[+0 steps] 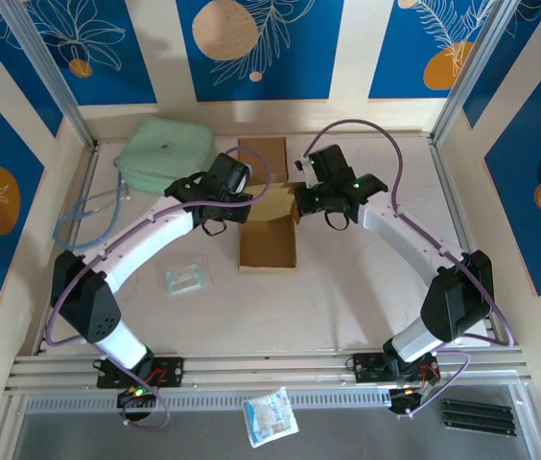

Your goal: Fold the paper box

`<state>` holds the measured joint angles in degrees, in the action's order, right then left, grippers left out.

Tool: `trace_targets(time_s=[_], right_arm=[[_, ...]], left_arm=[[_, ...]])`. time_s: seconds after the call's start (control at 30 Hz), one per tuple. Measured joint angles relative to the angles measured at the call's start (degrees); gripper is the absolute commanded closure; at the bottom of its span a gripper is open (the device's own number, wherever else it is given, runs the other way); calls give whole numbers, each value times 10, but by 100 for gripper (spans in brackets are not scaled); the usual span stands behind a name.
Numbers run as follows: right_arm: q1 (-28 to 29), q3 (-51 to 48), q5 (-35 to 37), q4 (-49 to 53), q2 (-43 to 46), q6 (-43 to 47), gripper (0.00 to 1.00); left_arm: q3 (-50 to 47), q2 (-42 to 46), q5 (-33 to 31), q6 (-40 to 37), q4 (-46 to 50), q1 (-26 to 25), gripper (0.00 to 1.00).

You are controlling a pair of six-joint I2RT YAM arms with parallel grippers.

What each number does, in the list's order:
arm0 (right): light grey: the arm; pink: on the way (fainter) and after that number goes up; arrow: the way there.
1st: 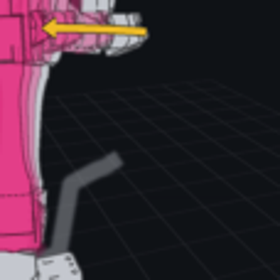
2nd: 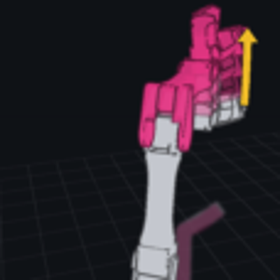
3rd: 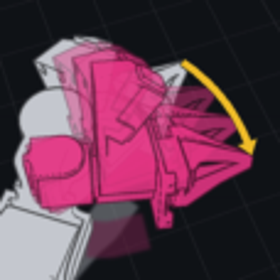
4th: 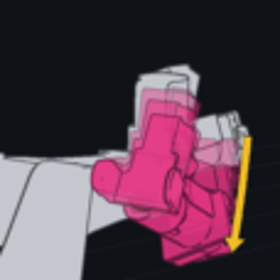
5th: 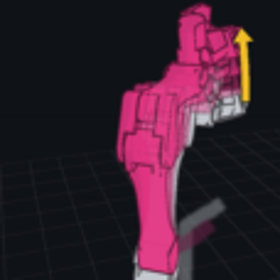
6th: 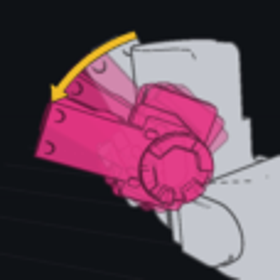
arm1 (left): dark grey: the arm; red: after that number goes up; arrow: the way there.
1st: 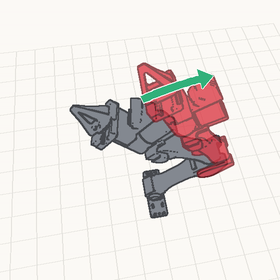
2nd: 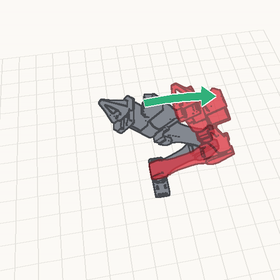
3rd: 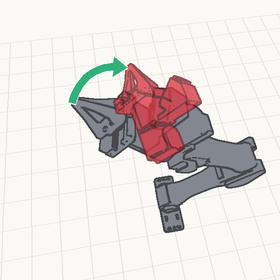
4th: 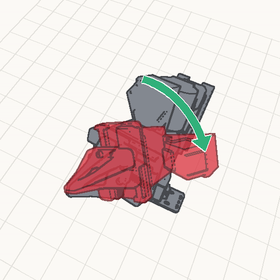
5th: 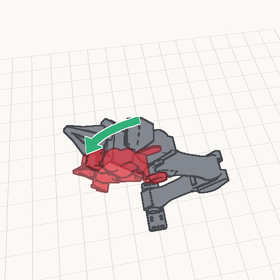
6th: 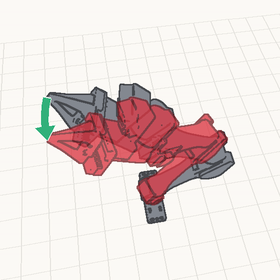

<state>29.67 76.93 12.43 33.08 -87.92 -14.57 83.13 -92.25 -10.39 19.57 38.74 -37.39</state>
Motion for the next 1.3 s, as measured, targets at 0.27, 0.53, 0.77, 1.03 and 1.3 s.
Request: trace_targets(time_s=[0.27,0.53,0.77,1.03,1.3], right_arm=[[-2,-30,57,-51,3,-136,100],[9,-127,79,-128,36,-185,100],[43,-180,133,-140,64,-168,100],[102,-238,234,-172,101,-130,100],[140,-286,323,-221,114,-80,100]], left_arm=[[-24,-26,5,57,-102,0,99],[-72,-31,29,91,-156,-2,99],[-127,-18,51,107,-189,-6,91],[-186,30,79,148,-190,-6,63],[-266,144,78,166,-184,-7,29]])
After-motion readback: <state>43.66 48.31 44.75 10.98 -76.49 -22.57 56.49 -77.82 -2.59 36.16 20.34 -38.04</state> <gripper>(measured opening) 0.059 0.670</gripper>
